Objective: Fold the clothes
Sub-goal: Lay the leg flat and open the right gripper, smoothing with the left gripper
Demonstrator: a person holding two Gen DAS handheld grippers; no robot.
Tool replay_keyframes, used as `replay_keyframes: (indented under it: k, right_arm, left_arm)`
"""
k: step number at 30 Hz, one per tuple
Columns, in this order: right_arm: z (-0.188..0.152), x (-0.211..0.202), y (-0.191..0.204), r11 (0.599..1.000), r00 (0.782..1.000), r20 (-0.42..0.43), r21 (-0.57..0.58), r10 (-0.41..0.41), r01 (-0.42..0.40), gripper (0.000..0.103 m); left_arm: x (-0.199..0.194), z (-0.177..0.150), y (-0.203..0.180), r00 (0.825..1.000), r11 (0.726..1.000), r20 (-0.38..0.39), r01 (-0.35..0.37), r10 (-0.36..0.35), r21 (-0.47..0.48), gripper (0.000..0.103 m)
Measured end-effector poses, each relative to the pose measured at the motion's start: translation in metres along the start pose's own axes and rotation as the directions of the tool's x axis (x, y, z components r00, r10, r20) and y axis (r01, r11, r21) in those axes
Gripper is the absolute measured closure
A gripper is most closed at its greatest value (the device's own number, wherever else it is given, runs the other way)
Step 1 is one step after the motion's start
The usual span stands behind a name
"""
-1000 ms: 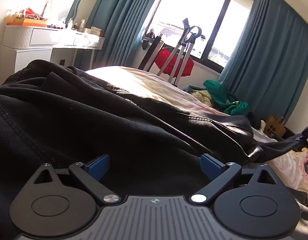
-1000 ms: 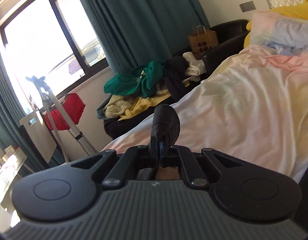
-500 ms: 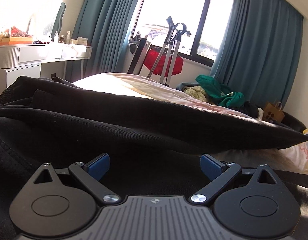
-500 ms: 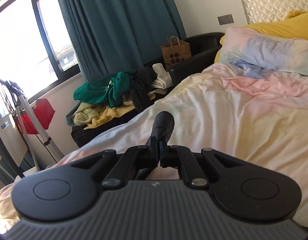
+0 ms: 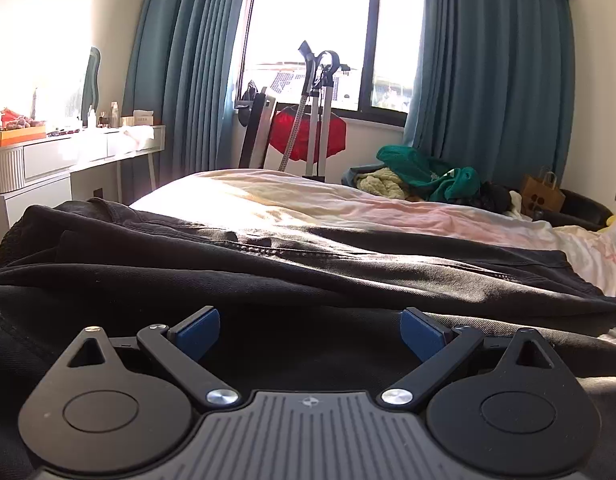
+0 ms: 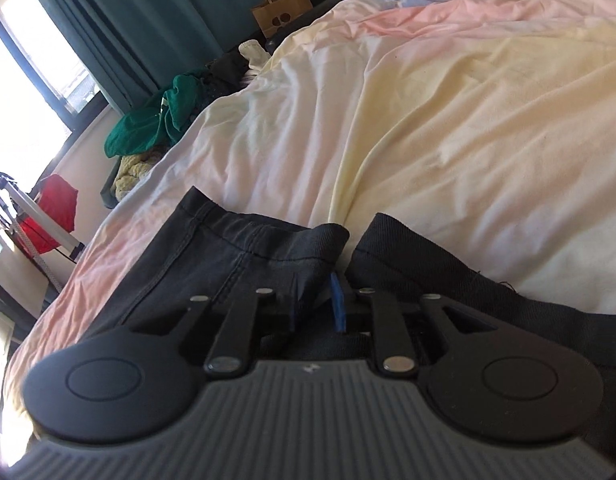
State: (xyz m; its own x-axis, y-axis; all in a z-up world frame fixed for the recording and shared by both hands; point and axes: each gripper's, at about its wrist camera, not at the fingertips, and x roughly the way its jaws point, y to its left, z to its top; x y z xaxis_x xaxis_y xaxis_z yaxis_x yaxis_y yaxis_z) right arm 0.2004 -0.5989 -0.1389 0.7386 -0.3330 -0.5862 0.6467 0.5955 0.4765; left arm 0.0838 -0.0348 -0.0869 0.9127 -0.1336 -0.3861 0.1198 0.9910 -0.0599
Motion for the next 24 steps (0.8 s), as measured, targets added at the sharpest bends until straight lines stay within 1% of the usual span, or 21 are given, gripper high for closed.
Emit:
replay_keyframes:
  k: [1,2,3,5,7,9,12,14,15,18,22,24]
  right_arm:
    - [0.001,-0.012,0.005,1.000,1.000,0.007,-0.022,0.001,0.000,0.058]
    - [0.002,-0.023,0.011,0.999,1.000,0.014,-0.045,0.001,-0.001,0.040]
    - [0.000,-0.037,0.017,0.997,1.000,0.027,-0.078,0.011,-0.009,0.031]
    - [-0.007,-0.067,0.033,0.985,0.998,0.045,-0.167,0.040,-0.032,0.031]
    - [-0.020,-0.096,0.050,0.967,0.998,0.042,-0.251,0.049,-0.037,0.032]
    - [-0.036,-0.127,0.065,0.949,0.996,0.042,-0.308,0.085,-0.068,0.031]
    - [-0.062,-0.168,0.085,0.926,0.985,0.029,-0.345,0.172,-0.151,0.031]
    - [-0.080,-0.192,0.098,0.903,0.972,0.006,-0.371,0.236,-0.217,0.031]
    - [-0.088,-0.201,0.102,0.892,0.968,-0.002,-0.386,0.253,-0.234,0.031]
    - [-0.111,-0.218,0.105,0.868,0.963,-0.013,-0.432,0.267,-0.247,0.031]
    - [-0.141,-0.241,0.109,0.831,0.958,-0.030,-0.491,0.286,-0.263,0.031]
    - [-0.148,-0.244,0.108,0.820,0.957,-0.037,-0.506,0.289,-0.267,0.031]
  left_arm:
    - [0.000,0.000,-0.002,1.000,1.000,-0.001,-0.005,0.005,0.014,0.005]
    - [0.000,0.001,-0.004,1.000,1.000,-0.003,-0.005,0.005,0.022,0.005]
    - [0.000,0.001,-0.004,1.000,1.000,-0.008,-0.005,0.005,0.023,0.005]
    - [-0.005,0.003,-0.002,1.000,1.000,-0.019,0.001,-0.001,0.013,0.005]
    - [-0.011,0.005,0.001,1.000,1.000,-0.026,0.011,-0.011,0.001,0.005]
    - [-0.019,0.008,0.000,1.000,1.000,-0.019,0.010,-0.009,0.008,0.005]
    - [-0.036,0.010,-0.005,1.000,0.999,0.002,0.004,-0.004,0.043,0.005]
    - [-0.048,0.011,-0.008,1.000,0.998,0.014,0.002,-0.003,0.061,0.005]
    - [-0.055,0.011,-0.008,1.000,0.998,0.019,0.004,-0.005,0.068,0.005]
    - [-0.073,0.009,-0.012,1.000,0.995,0.025,0.010,-0.012,0.096,0.005]
    - [-0.085,0.001,-0.015,0.999,0.993,-0.041,0.010,-0.006,0.113,0.005]
    - [-0.089,-0.005,-0.013,0.998,0.993,-0.066,0.010,-0.003,0.115,0.005]
